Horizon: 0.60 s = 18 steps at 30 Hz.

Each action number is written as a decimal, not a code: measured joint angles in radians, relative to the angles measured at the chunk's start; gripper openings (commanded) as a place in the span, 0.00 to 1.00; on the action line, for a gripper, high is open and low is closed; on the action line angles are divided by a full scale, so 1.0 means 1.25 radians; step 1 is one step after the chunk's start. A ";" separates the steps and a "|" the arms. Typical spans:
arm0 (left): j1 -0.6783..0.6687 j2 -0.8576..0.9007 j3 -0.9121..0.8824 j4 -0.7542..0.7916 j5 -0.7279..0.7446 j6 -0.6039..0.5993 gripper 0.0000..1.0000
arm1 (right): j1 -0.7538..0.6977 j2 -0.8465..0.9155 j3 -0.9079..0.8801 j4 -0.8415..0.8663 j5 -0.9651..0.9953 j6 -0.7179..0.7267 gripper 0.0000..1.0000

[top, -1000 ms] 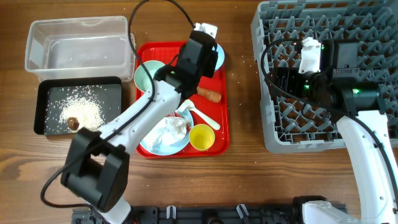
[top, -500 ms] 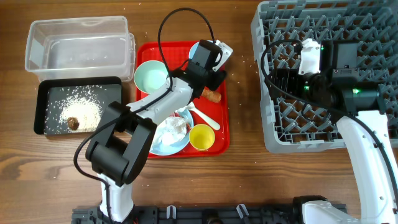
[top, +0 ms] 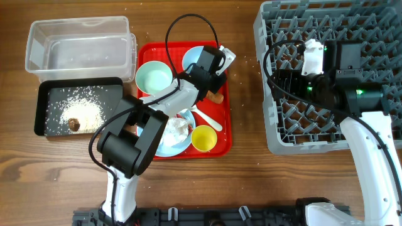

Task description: Sort waste into correct bins and load items into the dishwasher rack

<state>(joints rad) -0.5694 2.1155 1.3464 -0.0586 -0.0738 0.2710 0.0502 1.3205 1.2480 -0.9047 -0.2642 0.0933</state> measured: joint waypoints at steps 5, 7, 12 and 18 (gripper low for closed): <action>0.000 -0.012 0.000 -0.016 -0.083 -0.107 0.04 | 0.000 0.000 0.000 0.000 0.008 0.000 0.96; 0.002 -0.056 -0.003 -0.070 -0.103 -0.187 0.04 | 0.000 0.000 0.000 0.000 0.009 0.000 0.96; 0.056 -0.351 -0.005 -0.297 -0.099 -0.421 0.04 | 0.000 0.000 0.000 0.000 0.012 0.000 0.96; 0.312 -0.653 0.002 -0.581 0.041 -0.558 0.04 | 0.000 0.000 0.000 0.000 0.015 0.000 0.96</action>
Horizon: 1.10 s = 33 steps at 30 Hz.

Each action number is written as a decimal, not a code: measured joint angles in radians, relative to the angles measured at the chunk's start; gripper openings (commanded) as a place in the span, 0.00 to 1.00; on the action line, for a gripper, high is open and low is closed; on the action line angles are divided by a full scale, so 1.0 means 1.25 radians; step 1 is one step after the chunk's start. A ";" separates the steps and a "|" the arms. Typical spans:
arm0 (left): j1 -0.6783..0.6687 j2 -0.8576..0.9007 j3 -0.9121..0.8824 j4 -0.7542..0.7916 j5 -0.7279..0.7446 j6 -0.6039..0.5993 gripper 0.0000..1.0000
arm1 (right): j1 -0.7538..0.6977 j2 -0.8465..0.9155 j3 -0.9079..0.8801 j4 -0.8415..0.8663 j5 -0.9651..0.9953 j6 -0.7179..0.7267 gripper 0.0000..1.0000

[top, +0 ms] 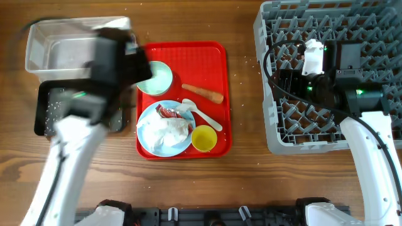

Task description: Sort waste into correct bins and load items into the dishwasher rack

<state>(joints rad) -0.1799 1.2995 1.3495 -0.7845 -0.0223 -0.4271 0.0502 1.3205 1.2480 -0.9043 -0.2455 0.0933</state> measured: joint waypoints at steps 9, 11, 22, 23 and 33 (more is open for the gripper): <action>0.570 0.023 -0.064 -0.088 0.534 0.132 0.04 | 0.000 0.000 0.000 0.000 0.001 0.000 0.96; 0.661 0.085 -0.082 -0.085 0.671 0.194 0.04 | 0.000 0.000 0.000 0.001 0.001 0.000 0.96; 0.763 0.513 -0.095 -0.001 1.212 0.344 0.04 | 0.000 0.000 0.000 0.005 0.001 0.000 0.96; 0.763 0.530 -0.095 -0.014 1.222 0.343 0.04 | 0.000 0.000 0.000 0.004 0.001 0.000 0.96; 0.792 0.542 -0.098 -0.122 1.253 0.337 0.04 | 0.000 0.000 0.000 0.002 0.001 0.000 0.96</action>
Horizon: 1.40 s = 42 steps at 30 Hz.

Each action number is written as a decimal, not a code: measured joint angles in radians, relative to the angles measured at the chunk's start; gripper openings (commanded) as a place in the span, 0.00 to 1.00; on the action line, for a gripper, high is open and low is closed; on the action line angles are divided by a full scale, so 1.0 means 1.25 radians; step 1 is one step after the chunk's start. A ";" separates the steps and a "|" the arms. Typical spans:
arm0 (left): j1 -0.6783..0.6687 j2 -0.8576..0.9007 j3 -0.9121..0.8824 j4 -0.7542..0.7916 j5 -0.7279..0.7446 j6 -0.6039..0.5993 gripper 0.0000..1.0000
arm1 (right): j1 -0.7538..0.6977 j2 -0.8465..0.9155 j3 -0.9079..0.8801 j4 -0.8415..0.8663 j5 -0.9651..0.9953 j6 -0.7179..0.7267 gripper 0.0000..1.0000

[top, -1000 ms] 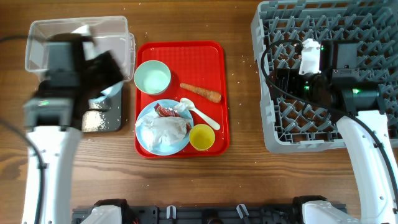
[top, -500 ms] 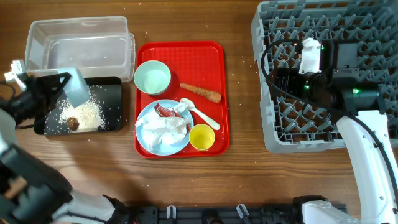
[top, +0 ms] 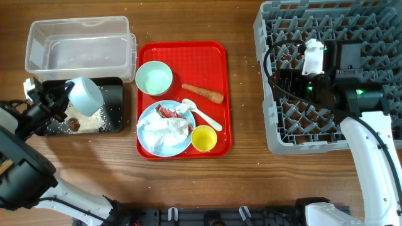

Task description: Sort waste into correct bins and load items into the dishwasher rack

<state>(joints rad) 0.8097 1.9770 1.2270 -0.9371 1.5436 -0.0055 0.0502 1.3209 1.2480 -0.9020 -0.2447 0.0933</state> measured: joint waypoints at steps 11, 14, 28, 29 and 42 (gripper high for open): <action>-0.331 -0.282 0.068 0.138 -0.223 -0.037 0.04 | 0.000 0.000 0.000 0.006 0.000 0.000 0.96; -0.615 -0.345 0.092 0.295 -0.567 -0.104 0.04 | 0.000 0.000 0.000 0.006 0.002 0.000 0.96; -1.065 0.007 0.092 0.671 -1.358 -0.032 0.09 | 0.000 0.001 0.000 -0.009 0.002 0.000 0.96; -1.065 0.021 0.092 0.683 -1.365 -0.030 0.11 | 0.000 0.001 0.000 -0.009 0.002 0.000 0.96; -1.065 -0.011 0.108 0.406 -1.414 -0.125 0.74 | 0.000 0.001 0.000 -0.011 0.002 0.000 0.96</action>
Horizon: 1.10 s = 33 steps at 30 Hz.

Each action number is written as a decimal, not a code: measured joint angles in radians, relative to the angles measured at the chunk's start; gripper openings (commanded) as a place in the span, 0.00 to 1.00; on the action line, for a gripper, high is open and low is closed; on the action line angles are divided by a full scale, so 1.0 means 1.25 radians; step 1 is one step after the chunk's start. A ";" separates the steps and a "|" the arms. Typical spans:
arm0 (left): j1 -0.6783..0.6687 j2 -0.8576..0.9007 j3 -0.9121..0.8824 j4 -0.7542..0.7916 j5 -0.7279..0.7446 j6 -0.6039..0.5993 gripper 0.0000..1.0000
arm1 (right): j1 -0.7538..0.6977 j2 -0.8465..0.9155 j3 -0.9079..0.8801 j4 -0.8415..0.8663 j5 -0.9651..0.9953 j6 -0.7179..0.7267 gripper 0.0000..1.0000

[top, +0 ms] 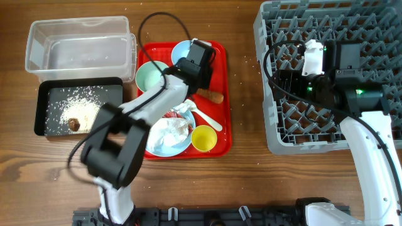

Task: Sort waste into correct bins and load items into the dishwasher rack
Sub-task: 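Reach the left gripper to the tissue and wrapper on the blue plate, then grasp the tissue and wrapper and drop them into the clear bin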

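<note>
My left gripper (190, 61) reaches over the back of the red tray (224, 94), apparently shut on the rim of a light blue bowl (179, 50); its fingers are hidden under the wrist. On the tray are a mint bowl (149, 76), an orange carrot piece (214, 96), a white spoon (206, 117), a yellow cup (203, 138) and a blue plate with crumpled tissue (168, 134). My right gripper (284, 80) hovers over the grey dishwasher rack (377, 31); its jaws do not show clearly.
A clear plastic bin (75, 44) stands at the back left. In front of it lies a black tray (47, 100) with spilled rice (81, 113) and a brown scrap. Rice grains dot the wooden table.
My left gripper was over the black tray with the light blue bowl tipped. It is now back over the rear of the red tray, with the bowl. The right arm is unmoved.
My left gripper was at the light blue bowl at the back of the red tray. Then the bowl was gone from the tray and the arm was by the bins. It held the bowl tipped over the black tray, and now has it over the red tray.
</note>
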<state>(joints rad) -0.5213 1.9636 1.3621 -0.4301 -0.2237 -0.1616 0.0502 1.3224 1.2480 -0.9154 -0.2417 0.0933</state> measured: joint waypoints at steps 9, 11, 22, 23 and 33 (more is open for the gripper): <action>0.030 -0.329 0.049 -0.449 -0.005 -0.333 0.95 | 0.000 0.000 0.000 -0.004 0.000 0.000 0.97; 0.030 -0.265 0.002 -0.443 0.010 -0.360 1.00 | 0.000 0.000 0.000 -0.004 0.000 0.000 0.97; 0.030 -0.074 -0.091 -0.388 0.046 -0.391 1.00 | 0.000 0.000 0.000 -0.013 0.000 0.000 0.96; 0.030 -0.062 -0.099 -0.374 0.051 -0.391 0.97 | 0.000 0.000 0.000 -0.013 0.000 0.000 0.96; 0.030 -0.051 -0.150 -0.279 0.079 -0.397 0.04 | 0.000 0.000 0.000 -0.013 0.000 0.000 0.96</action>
<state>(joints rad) -0.4839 1.8996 1.1744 -0.7792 -0.1249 -0.6579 0.0502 1.3224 1.2480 -0.9321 -0.2417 0.0929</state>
